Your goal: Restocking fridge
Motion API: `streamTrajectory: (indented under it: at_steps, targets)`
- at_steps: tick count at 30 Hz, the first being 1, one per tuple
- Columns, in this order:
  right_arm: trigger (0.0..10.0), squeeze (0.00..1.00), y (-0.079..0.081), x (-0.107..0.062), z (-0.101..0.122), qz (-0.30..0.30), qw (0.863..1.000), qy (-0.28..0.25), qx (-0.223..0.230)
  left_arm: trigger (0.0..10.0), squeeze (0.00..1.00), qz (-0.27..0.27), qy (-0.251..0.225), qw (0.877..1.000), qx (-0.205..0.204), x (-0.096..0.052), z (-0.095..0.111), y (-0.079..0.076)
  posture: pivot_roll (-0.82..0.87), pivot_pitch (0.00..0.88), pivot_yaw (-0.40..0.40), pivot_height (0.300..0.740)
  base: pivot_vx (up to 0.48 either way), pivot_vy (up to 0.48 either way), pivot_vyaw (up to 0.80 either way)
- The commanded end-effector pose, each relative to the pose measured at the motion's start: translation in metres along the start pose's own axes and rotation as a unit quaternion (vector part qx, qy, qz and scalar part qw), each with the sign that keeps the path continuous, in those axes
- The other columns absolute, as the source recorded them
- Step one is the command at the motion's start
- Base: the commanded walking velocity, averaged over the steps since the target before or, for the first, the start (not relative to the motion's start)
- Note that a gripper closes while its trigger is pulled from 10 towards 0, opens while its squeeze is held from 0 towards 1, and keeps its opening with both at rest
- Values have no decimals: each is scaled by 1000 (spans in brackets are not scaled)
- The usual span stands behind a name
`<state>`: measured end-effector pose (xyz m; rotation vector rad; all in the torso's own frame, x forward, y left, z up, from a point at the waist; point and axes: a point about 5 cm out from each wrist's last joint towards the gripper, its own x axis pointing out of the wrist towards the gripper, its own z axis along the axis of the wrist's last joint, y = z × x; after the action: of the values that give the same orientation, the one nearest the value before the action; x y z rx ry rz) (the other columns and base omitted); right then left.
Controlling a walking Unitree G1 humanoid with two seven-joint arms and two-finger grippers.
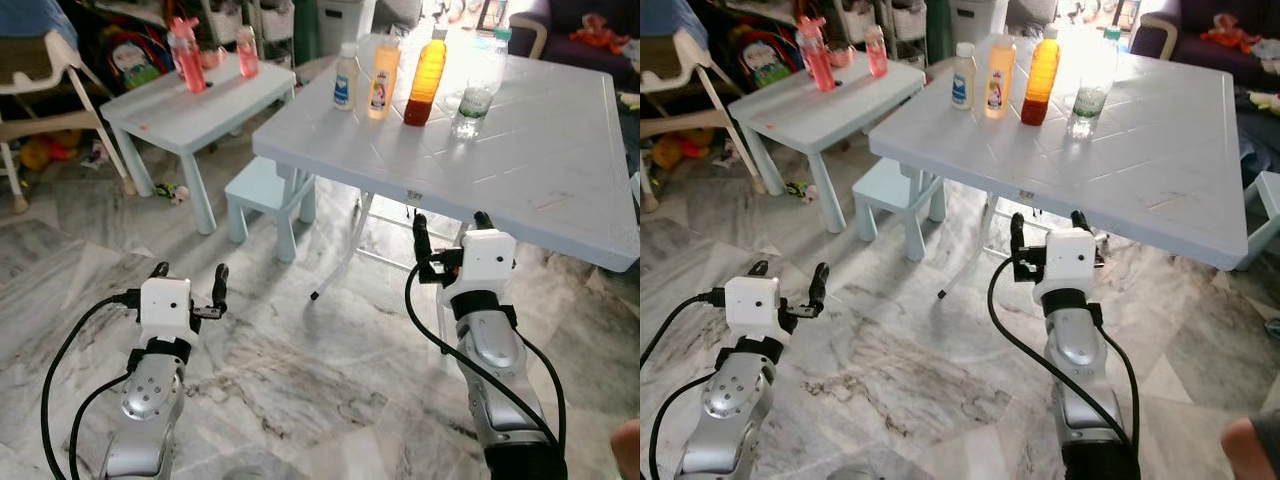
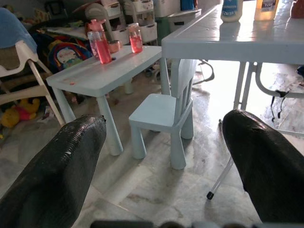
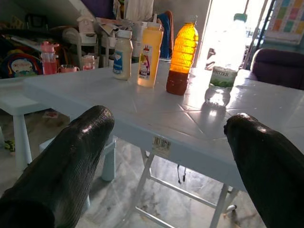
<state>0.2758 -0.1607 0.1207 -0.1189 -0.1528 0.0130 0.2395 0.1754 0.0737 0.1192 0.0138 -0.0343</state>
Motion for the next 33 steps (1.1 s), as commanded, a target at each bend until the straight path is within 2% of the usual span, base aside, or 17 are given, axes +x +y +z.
streamTrajectory:
  at_steps: [1,4,9,17,22,28,33]
  targets:
    - [10000,0,0,1,3,3,1000,-7,1,10000,0,-3,0,1000,-2,-1,0,-1,40,32,24,740,480,0,0]
    - [10000,0,0,2,4,3,1000,-9,1,10000,0,-5,-2,1000,-2,0,1,-2,39,32,24,740,480,0,0]
    - [10000,0,-4,14,14,-18,999,-27,-6,10000,0,-35,-18,999,8,10,11,-10,29,77,30,740,480,0,-723]
    - [10000,0,-3,13,17,-12,999,-31,-9,10000,0,-32,-25,999,5,10,15,-10,20,103,27,740,480,0,-78]
    - [10000,0,4,12,20,6,999,-38,-15,10000,0,-37,-26,999,-1,9,17,-16,23,124,21,740,480,0,0]
    - [10000,0,2,11,18,15,999,-36,-31,10000,0,-31,-23,999,-1,7,17,-11,28,121,15,740,480,0,0]
    - [10000,0,2,13,18,14,999,-35,-33,10000,0,-27,-23,999,3,8,19,-6,28,123,18,740,480,0,569]
